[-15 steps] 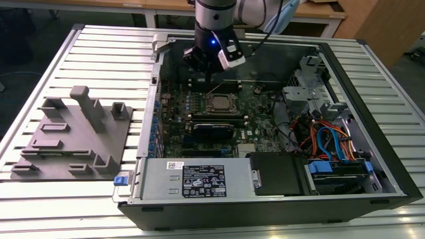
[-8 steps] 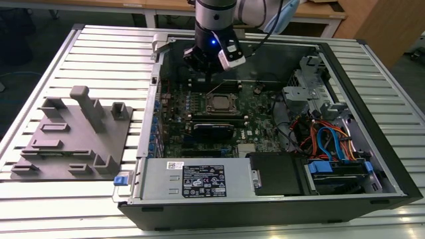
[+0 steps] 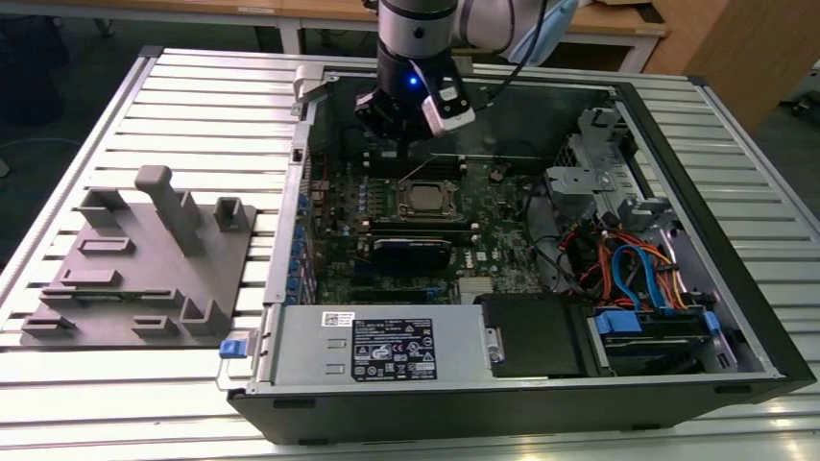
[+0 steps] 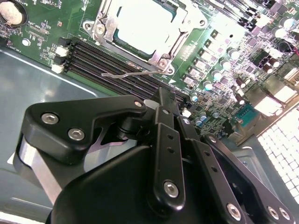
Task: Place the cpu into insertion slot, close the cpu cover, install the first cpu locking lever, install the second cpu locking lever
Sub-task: 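Install the first cpu locking lever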
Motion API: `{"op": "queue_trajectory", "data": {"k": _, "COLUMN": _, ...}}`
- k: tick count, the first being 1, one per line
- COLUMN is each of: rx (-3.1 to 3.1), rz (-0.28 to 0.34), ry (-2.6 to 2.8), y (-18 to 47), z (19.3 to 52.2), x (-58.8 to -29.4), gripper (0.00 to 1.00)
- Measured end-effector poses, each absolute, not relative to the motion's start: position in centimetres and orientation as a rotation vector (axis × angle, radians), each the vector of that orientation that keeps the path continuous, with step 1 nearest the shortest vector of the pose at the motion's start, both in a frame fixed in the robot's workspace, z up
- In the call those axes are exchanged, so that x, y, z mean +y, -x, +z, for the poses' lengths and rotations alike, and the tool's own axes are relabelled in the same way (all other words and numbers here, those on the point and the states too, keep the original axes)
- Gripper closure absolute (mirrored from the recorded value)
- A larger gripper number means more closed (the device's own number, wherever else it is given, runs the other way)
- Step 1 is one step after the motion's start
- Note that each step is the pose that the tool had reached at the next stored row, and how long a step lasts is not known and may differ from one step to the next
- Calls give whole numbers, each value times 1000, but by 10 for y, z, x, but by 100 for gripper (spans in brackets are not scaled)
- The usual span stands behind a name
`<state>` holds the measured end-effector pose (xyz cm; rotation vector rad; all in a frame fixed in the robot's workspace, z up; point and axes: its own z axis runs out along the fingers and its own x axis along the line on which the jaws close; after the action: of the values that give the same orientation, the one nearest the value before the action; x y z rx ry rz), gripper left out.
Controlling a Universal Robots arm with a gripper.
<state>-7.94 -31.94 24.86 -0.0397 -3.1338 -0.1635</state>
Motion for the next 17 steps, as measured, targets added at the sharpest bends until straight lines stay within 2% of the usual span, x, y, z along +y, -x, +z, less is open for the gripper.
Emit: {"op": "queue_trajectory", "data": {"k": 17, "rx": -3134, "rz": -163, "ry": 41, "y": 79, "z": 249, "x": -319, "gripper": 90}}
